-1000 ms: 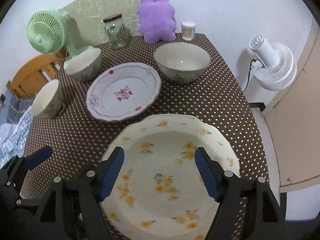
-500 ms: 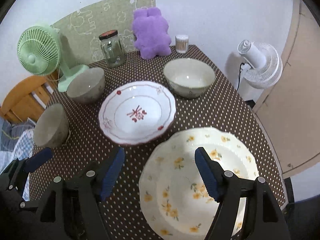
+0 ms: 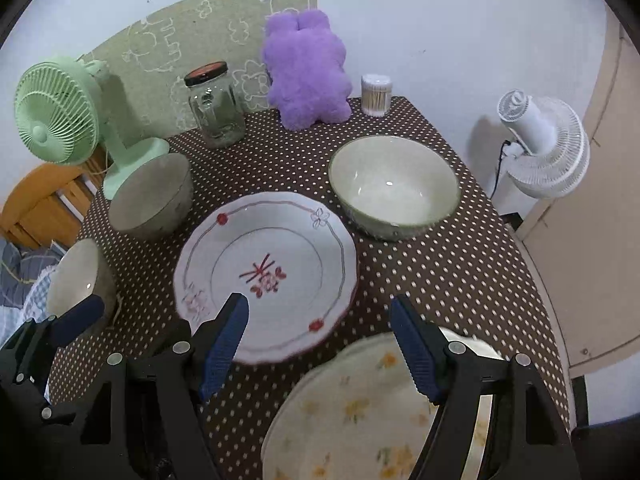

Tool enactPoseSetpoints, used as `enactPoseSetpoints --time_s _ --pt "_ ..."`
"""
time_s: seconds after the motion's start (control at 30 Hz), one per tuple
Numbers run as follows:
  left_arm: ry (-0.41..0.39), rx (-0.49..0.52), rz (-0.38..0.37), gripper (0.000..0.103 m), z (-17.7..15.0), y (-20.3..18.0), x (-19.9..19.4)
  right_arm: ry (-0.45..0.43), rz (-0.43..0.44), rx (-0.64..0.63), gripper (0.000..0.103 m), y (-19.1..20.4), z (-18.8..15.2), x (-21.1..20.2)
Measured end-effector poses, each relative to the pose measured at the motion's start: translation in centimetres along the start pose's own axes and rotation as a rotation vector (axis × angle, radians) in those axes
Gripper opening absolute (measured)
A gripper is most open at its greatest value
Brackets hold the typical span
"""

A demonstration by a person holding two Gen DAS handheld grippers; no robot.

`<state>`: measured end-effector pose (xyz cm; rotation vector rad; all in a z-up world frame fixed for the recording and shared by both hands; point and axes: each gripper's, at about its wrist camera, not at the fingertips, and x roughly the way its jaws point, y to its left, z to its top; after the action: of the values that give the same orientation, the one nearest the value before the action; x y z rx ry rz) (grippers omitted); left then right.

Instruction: Organize plates and bowls

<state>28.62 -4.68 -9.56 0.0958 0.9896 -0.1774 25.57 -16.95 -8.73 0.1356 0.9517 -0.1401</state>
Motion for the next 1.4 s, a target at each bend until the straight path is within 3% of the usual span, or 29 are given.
enactPoseSetpoints --time_s 0.43,0.7,0.9,1.1,1.4 --pt "0.068 -0.054 0.059 0.079 1.6 -0.4 6.4 0.071 -0.019 0.016 0.076 -1.4 2.1 7.2" --pt "0.097 -0.052 0.065 0.075 2.1 -0.7 8.5 0.118 -0.011 0.020 0.064 -1.8 2.6 10.0" --pt "0.088 -0.040 0.049 0.070 2.3 -1.2 8.6 0.133 0.021 0.039 0.051 -1.7 2.9 10.8" --pt "0.108 -0.057 0.032 0.069 2.2 -0.6 8.3 0.140 0.017 0.053 0.051 -1.4 2.5 10.4" --pt "0.146 -0.121 0.064 0.068 -0.3 2.6 6.4 0.193 0.086 0.018 0.050 1.4 0.6 9.1"
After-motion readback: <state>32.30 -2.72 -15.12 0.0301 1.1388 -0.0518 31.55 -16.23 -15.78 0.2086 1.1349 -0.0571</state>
